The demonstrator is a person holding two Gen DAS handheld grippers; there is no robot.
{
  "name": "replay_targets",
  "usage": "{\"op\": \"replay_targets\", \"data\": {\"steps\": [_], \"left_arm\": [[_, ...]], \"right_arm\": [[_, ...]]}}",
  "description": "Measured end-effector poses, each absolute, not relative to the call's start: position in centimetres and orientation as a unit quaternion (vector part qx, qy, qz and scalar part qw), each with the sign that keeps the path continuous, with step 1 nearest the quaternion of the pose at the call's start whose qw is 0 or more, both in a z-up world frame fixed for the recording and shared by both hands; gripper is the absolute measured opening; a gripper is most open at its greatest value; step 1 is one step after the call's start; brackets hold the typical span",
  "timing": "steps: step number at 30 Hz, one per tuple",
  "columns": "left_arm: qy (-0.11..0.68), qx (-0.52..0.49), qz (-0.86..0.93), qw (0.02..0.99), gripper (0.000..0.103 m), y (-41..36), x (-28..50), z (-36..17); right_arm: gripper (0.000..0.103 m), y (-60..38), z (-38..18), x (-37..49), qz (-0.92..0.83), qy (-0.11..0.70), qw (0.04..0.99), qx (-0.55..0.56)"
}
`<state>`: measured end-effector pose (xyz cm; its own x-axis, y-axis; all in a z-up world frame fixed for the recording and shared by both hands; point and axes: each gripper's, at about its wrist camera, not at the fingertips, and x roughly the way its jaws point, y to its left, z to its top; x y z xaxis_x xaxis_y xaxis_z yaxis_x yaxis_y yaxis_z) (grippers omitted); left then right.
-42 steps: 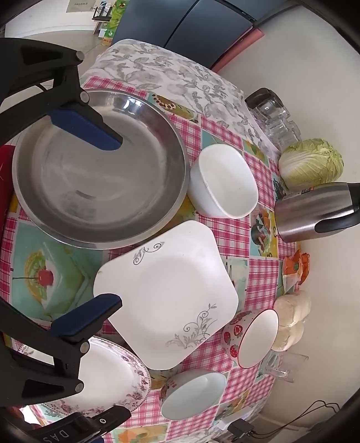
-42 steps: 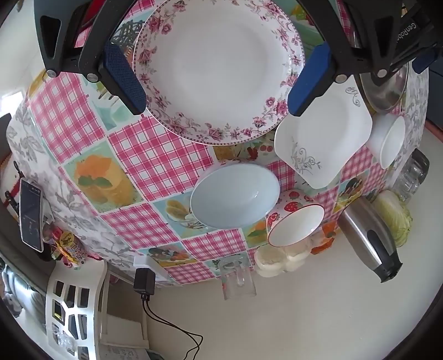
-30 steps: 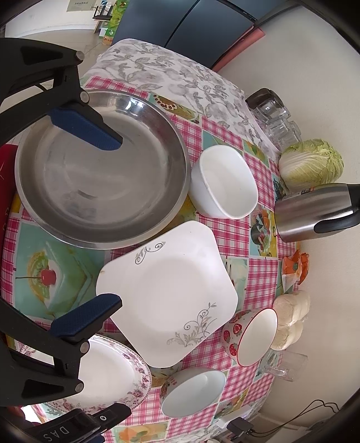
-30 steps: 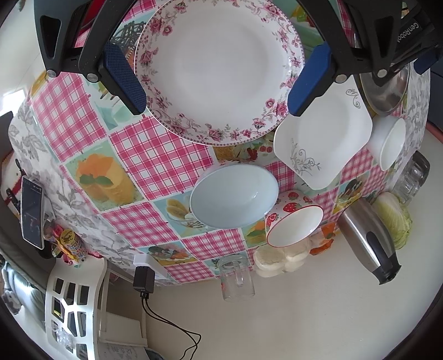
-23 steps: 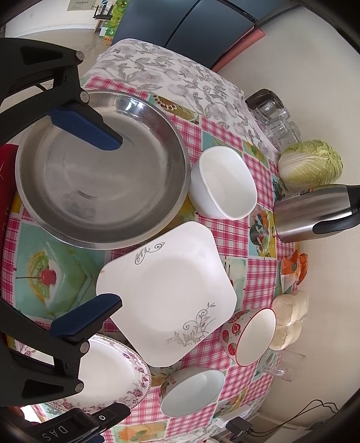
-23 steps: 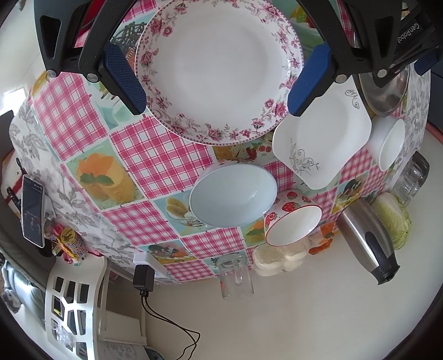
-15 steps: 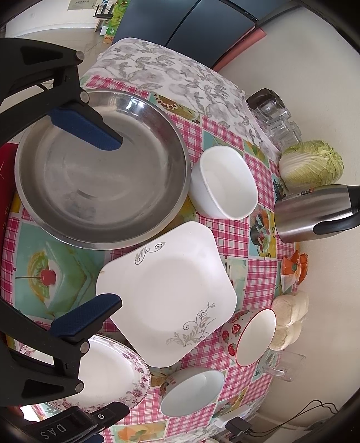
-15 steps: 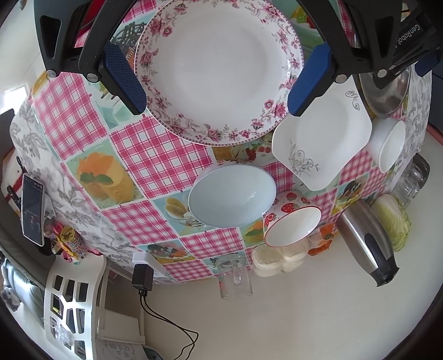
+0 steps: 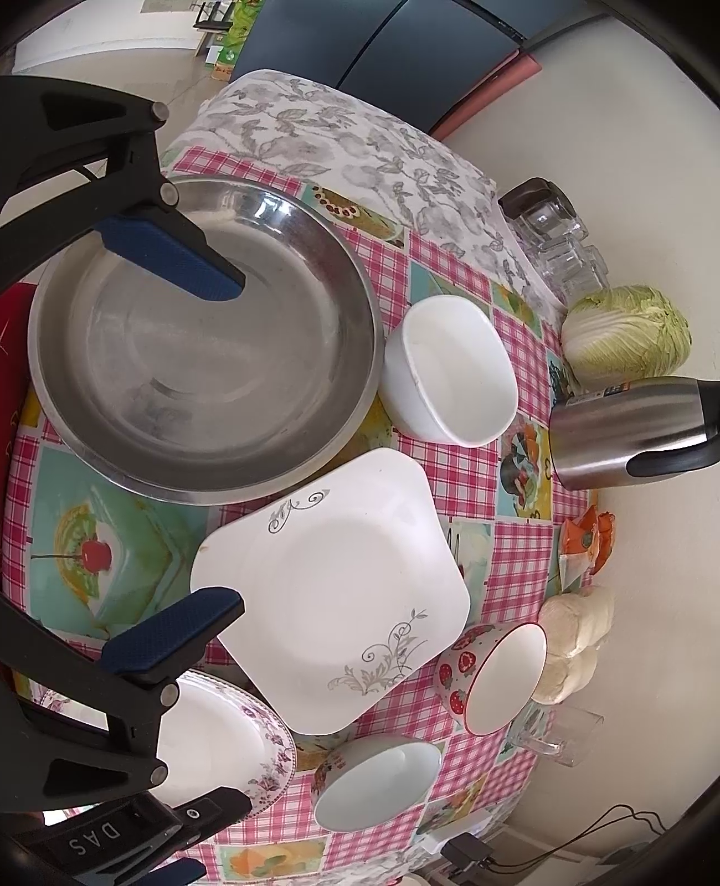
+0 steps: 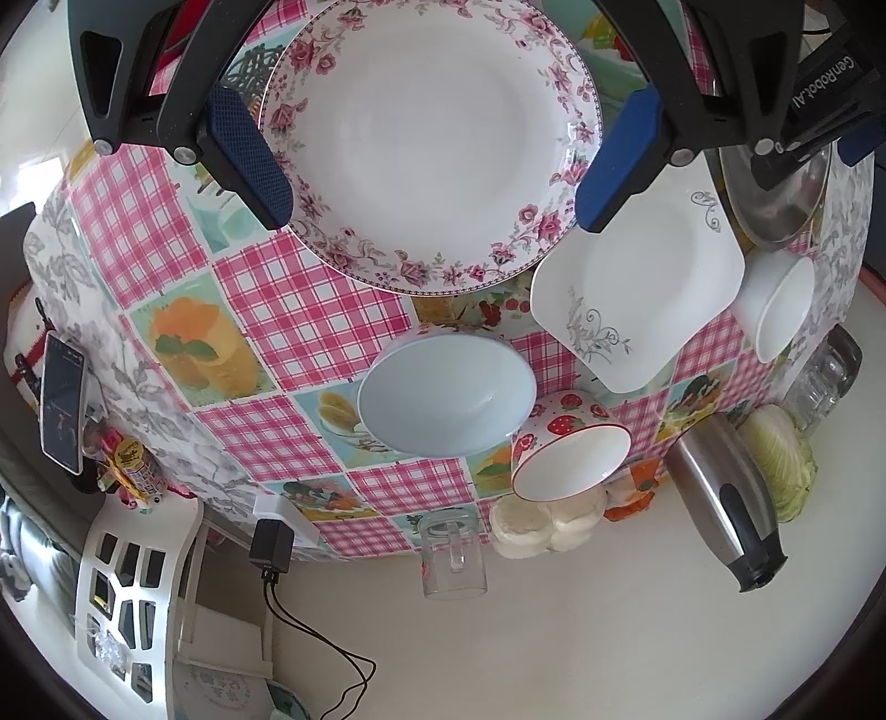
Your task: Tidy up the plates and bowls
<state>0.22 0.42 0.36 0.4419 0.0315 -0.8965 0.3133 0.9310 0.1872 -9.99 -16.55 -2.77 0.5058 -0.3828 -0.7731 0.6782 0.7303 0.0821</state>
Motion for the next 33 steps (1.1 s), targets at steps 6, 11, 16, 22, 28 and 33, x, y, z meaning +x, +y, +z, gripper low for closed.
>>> {"op": "replay_targets", "data": {"steps": [6, 11, 16, 22, 28, 33], "left_arm": [[0.520, 0.175, -0.067, 0.834, 0.103, 0.7, 0.4, 0.4], [0.512, 0.176, -0.060, 0.838, 0.103, 1.0, 0.4, 0.5], [0.521, 0.143, -0.065, 0.839, 0.103, 2.2, 1.0, 0.6], [0.526, 0.081, -0.054, 0.845, 0.103, 5.8, 2.6, 0.9], [0.525, -0.004, -0.048, 0.850, 0.103, 11.1, 4.7, -0.3], [0.539, -0.028, -0.041, 0.841, 0.103, 14.2, 5.7, -1.6]], "right_arm": [[0.103, -15.9, -3.0, -9.5, -0.311, 0.389, 0.848, 0.182], [0.103, -15.4, -3.0, -9.2, -0.309, 0.391, 0.849, 0.174], [0.103, -14.8, -3.1, -8.8, -0.299, 0.392, 0.853, 0.170], [0.103, -13.5, -3.1, -7.9, -0.249, 0.394, 0.869, 0.168], [0.103, -10.3, -3.5, -6.0, -0.171, 0.407, 0.886, 0.141], [0.103, -7.2, -3.9, -4.6, -0.111, 0.417, 0.895, 0.108]]}}
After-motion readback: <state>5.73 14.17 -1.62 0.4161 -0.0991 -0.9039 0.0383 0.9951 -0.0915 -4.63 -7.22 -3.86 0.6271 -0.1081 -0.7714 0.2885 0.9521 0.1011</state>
